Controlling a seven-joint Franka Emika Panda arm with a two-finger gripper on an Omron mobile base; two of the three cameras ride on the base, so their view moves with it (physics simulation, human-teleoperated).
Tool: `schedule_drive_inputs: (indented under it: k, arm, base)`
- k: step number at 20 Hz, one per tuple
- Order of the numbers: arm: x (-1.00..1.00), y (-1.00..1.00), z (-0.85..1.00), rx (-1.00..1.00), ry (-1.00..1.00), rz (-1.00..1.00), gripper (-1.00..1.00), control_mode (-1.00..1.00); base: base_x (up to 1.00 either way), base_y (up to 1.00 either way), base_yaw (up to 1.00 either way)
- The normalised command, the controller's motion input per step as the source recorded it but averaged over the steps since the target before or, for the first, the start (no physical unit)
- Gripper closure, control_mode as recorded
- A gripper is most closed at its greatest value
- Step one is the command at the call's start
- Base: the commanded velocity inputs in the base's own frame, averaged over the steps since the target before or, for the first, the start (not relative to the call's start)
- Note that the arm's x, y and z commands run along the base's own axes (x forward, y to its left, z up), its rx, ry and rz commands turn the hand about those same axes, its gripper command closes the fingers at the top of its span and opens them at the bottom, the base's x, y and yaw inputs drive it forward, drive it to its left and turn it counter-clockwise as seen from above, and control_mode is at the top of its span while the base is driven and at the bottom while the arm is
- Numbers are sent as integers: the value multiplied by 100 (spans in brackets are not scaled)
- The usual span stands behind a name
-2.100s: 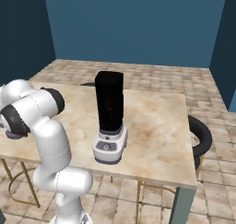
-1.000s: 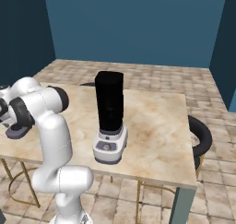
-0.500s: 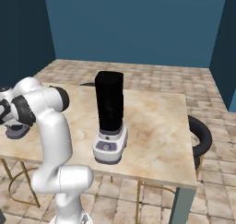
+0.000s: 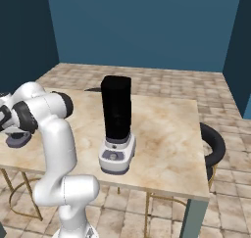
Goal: Close the lid blender by securely placing the lid on top.
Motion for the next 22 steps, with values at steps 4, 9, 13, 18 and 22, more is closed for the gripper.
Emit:
schedule_drive_inputs:
  k: [4,9,13,18,22]
  arm:
    - [0,2,-4,0,0,0,100,-100]
    - [0,0,2,1,-1,0,100,-100]
    - [0,-7,35,0,-6,-3,100,-100]
    - [0,-37,76,1,-14,-2,100,-100]
    - [-2,-38,72,0,-17,-4,100,-100]
  base:
    - [0,0,0]
    - [0,0,0]
    - [0,0,0]
    - [0,0,0]
    - [0,0,0]
